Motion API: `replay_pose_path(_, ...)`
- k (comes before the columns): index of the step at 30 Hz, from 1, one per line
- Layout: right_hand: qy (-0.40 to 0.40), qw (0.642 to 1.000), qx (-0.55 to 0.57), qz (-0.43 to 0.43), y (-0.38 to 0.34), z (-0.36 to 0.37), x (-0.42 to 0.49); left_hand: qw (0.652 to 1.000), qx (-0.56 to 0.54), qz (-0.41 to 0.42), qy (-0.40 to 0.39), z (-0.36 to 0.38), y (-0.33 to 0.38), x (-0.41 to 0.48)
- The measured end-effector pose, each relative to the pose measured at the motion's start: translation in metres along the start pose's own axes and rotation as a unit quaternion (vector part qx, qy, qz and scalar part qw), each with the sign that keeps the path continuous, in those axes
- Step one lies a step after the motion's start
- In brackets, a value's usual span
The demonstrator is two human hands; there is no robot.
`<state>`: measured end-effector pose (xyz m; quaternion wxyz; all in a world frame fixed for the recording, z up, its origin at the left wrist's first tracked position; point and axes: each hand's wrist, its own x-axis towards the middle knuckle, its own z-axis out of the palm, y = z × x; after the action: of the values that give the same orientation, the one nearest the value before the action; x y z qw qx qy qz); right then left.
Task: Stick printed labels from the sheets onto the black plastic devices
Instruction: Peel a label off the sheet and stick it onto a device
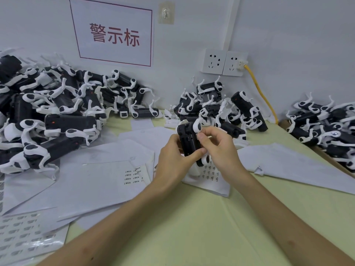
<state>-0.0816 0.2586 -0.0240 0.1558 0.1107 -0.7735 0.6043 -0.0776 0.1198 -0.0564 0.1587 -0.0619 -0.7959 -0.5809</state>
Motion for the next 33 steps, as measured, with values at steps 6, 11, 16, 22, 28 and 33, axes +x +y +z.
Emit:
replay_pose_path(6, 0.017, 1.0, 0.003, 0.004, 0.004, 0.002, 0.0, 1.0, 0.0, 0.001, 0.005, 0.001, 0.0, -0.003)
replay_pose_path(11, 0.008, 0.999, 0.031, 0.017, 0.004, -0.003, 0.001, 1.0, 0.006, 0.009, 0.0, 0.0, 0.001, -0.003)
replay_pose_path(16, -0.043, 0.997, 0.045, 0.05, 0.002, -0.011, 0.004, 0.999, -0.022, -0.004, -0.03, -0.001, 0.008, -0.002)
replay_pose_path(22, -0.106, 0.992, 0.064, 0.037, -0.004, -0.014, 0.006, 0.977, -0.157, -0.082, -0.117, -0.005, 0.011, 0.005)
replay_pose_path(28, -0.124, 0.988, 0.081, 0.042, -0.004, -0.012, 0.005, 0.984, -0.107, -0.072, -0.122, -0.004, 0.009, 0.007)
replay_pose_path(33, -0.137, 0.986, 0.085, 0.036, -0.002, -0.009, 0.004, 0.978, -0.13, -0.067, -0.147, -0.006, 0.011, 0.008)
